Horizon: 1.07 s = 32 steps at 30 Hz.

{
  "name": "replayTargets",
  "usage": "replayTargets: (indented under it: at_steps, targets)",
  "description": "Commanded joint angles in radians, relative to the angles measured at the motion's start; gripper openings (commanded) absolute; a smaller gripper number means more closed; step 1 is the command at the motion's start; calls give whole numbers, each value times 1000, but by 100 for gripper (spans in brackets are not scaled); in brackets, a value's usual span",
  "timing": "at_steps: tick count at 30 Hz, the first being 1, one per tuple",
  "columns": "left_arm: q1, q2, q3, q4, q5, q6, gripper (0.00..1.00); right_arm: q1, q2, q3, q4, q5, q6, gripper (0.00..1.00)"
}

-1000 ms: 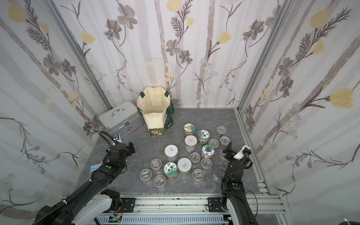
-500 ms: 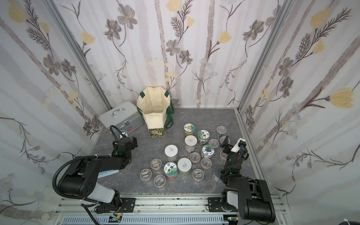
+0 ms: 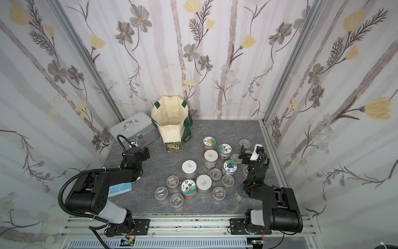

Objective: Take out the seed jars from the canvas bag
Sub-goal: Reset both arms

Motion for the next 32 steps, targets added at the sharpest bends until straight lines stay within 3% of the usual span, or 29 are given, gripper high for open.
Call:
replayTargets:
  at_steps: [1, 4, 6, 7, 12, 32]
  targets:
    - [2, -15, -44, 89, 24, -5, 100, 2, 1, 1, 12, -22, -22, 100]
    - [9, -34, -145, 250, 80, -3, 100, 2, 1, -1, 15, -23, -22, 100]
    - [17, 62, -237, 541, 192, 47, 100, 2, 0, -1, 15, -23, -22, 100]
    - [-5, 75, -260, 592, 160, 65, 100, 2, 1, -1, 15, -23, -22, 100]
    - [38, 25, -140, 274, 188, 4, 100, 2, 2, 0, 15, -23, -21, 100]
    - [41, 28, -141, 285, 192, 2, 100, 5, 2, 2, 8, -21, -25, 100]
